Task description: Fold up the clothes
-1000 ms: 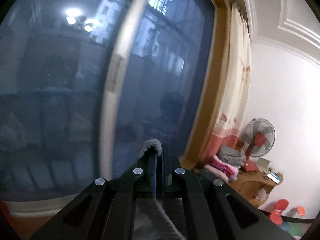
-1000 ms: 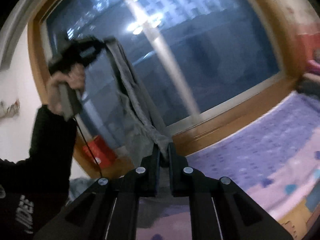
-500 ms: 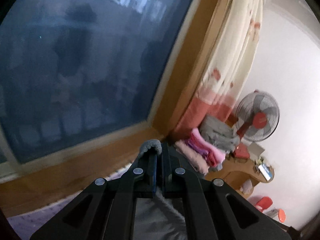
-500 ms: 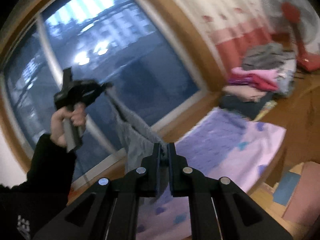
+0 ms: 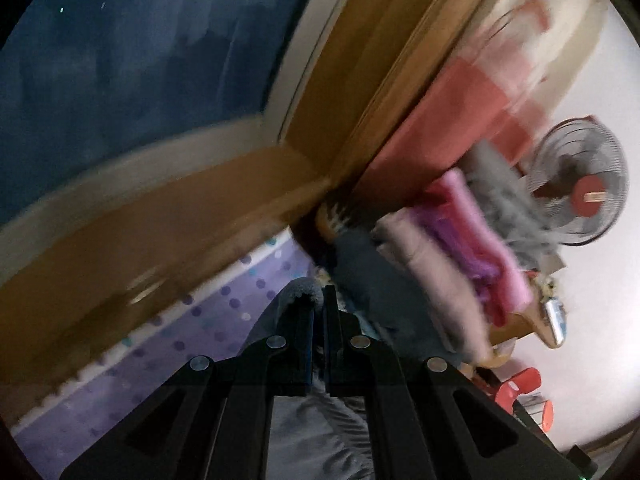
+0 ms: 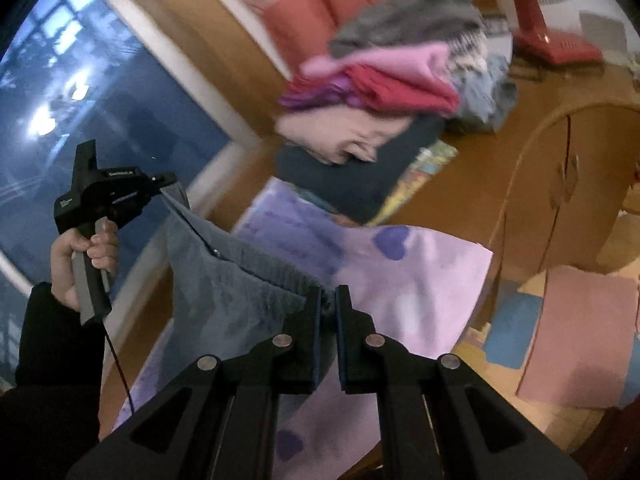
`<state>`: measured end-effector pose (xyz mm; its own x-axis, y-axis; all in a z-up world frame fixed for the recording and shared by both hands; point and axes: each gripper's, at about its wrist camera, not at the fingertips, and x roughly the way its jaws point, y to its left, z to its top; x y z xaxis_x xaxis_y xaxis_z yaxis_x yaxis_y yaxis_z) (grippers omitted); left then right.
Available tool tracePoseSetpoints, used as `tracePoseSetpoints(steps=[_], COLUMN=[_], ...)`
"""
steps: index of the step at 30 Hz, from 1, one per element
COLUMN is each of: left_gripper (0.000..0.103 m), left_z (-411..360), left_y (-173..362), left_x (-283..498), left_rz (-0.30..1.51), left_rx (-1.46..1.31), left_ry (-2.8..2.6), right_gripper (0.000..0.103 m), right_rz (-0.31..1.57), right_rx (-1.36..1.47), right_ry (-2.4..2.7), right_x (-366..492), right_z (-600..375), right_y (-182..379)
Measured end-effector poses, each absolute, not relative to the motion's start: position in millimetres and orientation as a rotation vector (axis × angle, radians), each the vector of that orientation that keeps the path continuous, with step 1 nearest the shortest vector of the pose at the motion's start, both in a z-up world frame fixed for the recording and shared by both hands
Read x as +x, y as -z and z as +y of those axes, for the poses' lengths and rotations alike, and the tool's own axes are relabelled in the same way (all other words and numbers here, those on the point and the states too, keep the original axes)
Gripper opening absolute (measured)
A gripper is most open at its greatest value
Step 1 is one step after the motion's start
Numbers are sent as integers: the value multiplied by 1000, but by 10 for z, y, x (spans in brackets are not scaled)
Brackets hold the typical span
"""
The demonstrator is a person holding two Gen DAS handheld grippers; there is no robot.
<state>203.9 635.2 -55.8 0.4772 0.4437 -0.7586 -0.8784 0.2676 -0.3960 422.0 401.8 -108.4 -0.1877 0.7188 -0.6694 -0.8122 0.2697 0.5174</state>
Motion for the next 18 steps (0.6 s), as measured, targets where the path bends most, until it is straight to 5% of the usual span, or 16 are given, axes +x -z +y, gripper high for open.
tracePoseSetpoints(steps=[15, 17, 18], left_gripper=[4, 32, 67], left_z=[6719, 6660, 6602], left_y=[1755, 1781, 1749], left_x=[2531, 2466, 2409], left_rz=[635, 536, 465], left_rx=[-1138, -1186, -1214], left_ry=[-1118, -1072, -1030], right_gripper=[9, 22, 38], right_rz=[1279, 1282, 1285], right_rx=[-387, -419, -412], right_ry=[-1435, -1470, -1482], right_x=[4607, 4644, 4694], right_z=[4481, 4515, 4510], right_y=[1947, 1985, 1963])
